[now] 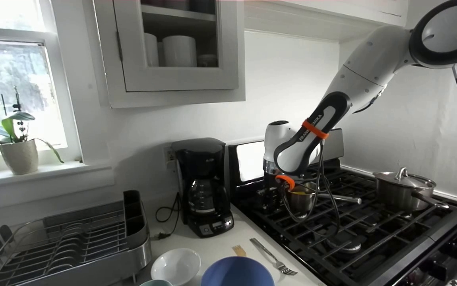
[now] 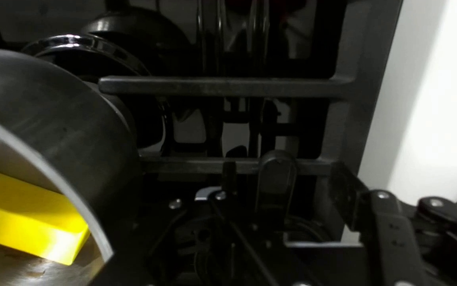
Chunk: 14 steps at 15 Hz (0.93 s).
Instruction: Put the pot on the left-back stove plate, then place the lid in the bowl
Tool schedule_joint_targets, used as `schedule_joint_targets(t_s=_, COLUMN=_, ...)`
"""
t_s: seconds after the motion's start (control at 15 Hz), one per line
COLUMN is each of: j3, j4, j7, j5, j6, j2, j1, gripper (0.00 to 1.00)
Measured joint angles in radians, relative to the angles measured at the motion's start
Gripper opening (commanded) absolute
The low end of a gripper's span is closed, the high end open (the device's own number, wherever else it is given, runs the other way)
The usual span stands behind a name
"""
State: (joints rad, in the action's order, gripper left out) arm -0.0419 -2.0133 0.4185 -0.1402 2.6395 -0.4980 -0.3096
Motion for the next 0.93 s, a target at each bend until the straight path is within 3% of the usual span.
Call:
schedule_joint_targets(t_s=0.2, j3=-0.001, j4=0.006, j7=0.006, j5=0.000, j6=0.003, j2=-0.004, j1=-0.002, gripper=0.40)
schedule_joint_targets(t_s=0.67, j3=-0.001, j4=0.013, j7=0.013, j5=0.000, j6=0.003, j2=-0.018, j1=-0.003, gripper=0.46)
schedule_joint_targets(t_s=0.73, j3=-0.001, j4=0.014, j7=0.013, j5=0.000, j6=0.003, j2=-0.020, j1=-0.003, gripper=0.36)
schedule_joint_targets(t_s=0.8, j3=-0.002, j4=0.014, j7=0.013, j5=0.000, j6=0.003, j2=-0.020, j1=-0.003, gripper=0.33)
schedule_joint_targets(t_s=0.93, j3=-0.002, j4=0.014, j7=0.013, j5=0.000, j6=0.003, j2=-0.020, j1=-0.003, gripper=0.08)
